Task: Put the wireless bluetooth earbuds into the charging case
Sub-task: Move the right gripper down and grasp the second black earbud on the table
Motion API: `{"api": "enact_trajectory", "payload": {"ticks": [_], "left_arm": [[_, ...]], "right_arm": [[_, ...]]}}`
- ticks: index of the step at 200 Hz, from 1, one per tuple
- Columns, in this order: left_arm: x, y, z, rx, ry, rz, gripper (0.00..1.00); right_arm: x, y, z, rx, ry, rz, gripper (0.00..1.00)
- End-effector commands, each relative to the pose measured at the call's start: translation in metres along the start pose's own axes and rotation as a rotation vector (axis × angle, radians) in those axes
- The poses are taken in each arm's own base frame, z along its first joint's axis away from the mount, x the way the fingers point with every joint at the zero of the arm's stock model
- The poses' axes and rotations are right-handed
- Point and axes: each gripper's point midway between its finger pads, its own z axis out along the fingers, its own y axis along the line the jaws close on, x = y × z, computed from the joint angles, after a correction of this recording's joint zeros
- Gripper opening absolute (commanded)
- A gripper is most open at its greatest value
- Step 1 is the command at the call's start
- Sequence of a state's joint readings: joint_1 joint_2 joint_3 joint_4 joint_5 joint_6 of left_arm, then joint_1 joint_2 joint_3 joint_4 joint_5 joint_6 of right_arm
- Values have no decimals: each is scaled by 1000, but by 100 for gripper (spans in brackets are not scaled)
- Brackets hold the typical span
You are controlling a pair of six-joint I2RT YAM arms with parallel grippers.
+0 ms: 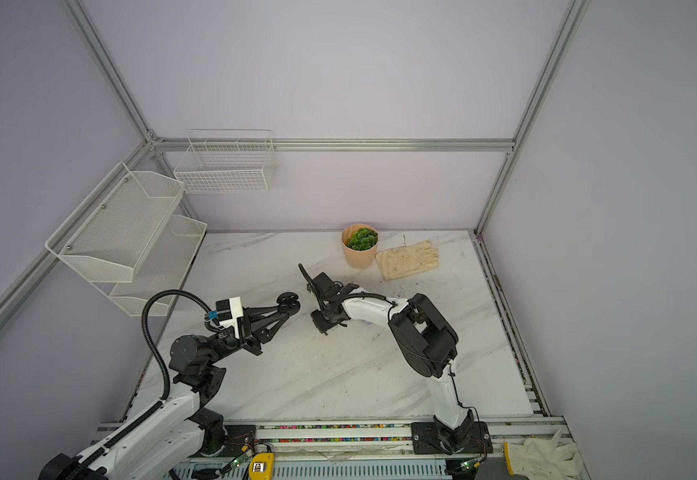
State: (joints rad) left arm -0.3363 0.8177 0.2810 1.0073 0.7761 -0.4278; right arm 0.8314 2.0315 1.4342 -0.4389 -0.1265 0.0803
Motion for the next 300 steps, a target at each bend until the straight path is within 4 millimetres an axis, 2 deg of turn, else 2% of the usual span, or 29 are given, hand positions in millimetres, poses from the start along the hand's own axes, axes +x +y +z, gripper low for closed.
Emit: {"api": "enact_trajectory", "payload": {"ticks": [1, 54, 177, 244, 300], "left_arm": [[5, -2, -5, -7, -10, -4, 0], [6, -1, -5, -8, -9, -7, 0], [6, -1, -6, -18, -10, -5, 0], [7, 2, -6, -28, -8, -5, 0], [6, 5, -5, -48, -12, -9, 0]], "right_arm": [[8, 2, 2, 17, 44, -38, 44], [17, 4, 8, 17, 79, -48, 37], [23, -2, 13, 50, 104, -25, 26], [17, -3, 5, 67, 76, 14, 24], [5, -8, -11, 98, 6, 60, 22]]}}
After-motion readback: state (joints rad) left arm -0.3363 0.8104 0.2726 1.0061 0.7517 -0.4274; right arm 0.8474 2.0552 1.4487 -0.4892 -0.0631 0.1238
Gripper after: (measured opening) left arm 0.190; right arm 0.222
